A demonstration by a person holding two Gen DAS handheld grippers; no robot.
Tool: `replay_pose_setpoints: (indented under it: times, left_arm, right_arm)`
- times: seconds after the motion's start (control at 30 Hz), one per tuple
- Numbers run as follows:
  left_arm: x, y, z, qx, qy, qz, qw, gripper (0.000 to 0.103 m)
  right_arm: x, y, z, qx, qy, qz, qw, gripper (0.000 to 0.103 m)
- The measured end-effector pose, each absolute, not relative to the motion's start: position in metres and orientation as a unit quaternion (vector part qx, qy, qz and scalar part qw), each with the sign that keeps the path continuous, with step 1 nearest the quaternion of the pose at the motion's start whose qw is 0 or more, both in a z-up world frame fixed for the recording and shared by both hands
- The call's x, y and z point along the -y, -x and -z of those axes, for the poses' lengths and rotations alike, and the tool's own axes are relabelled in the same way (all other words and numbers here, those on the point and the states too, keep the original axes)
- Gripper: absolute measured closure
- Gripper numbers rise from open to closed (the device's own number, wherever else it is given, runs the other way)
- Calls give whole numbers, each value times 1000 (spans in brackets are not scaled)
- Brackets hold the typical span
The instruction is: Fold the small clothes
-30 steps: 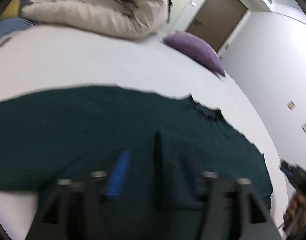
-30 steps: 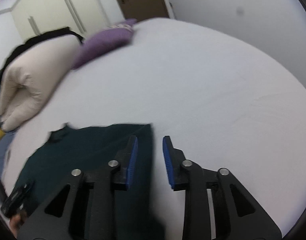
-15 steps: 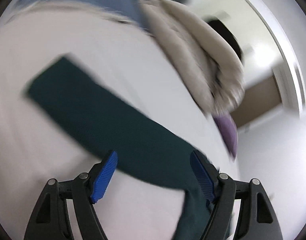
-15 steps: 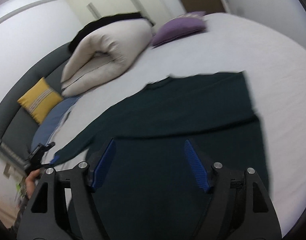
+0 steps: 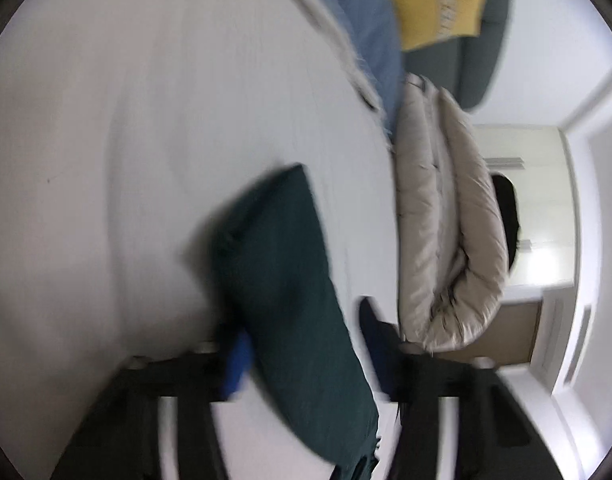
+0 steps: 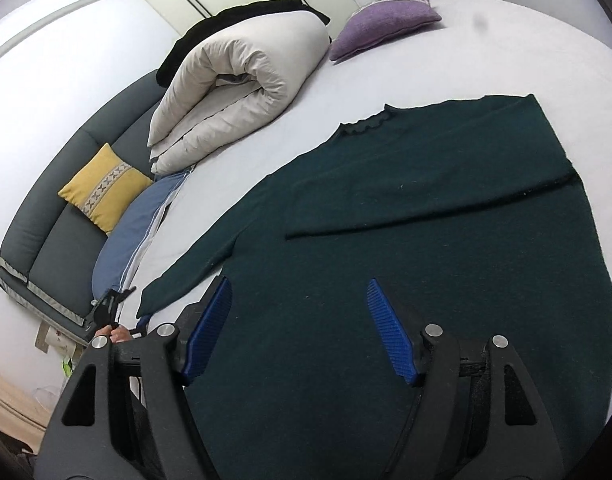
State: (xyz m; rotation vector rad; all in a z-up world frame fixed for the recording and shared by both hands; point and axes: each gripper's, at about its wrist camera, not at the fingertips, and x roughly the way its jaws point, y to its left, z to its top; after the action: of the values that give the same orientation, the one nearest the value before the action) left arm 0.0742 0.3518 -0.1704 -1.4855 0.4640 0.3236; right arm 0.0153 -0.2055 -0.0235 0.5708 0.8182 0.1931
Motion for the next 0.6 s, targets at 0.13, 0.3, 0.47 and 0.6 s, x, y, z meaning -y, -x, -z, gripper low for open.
replay_pose_setpoints:
  times: [0.13, 0.3, 0.47, 0.6]
  left_arm:
    - [-355, -78, 167, -220, 645, -172, 712, 94]
    - [-316, -106, 107, -231, 535, -137, 801, 94]
    - [-203, -159, 34, -271, 351, -51, 895, 94]
    - [-85, -178, 10, -296, 190, 21, 936, 94]
  right_arm:
    - [218, -14, 28, -392, -279, -87, 872, 36]
    - [232, -10, 43, -394, -295, -78, 867, 38]
    - [252, -1, 53, -389, -315, -64, 864, 39]
    - [274, 8, 58, -381, -329, -49, 863, 39]
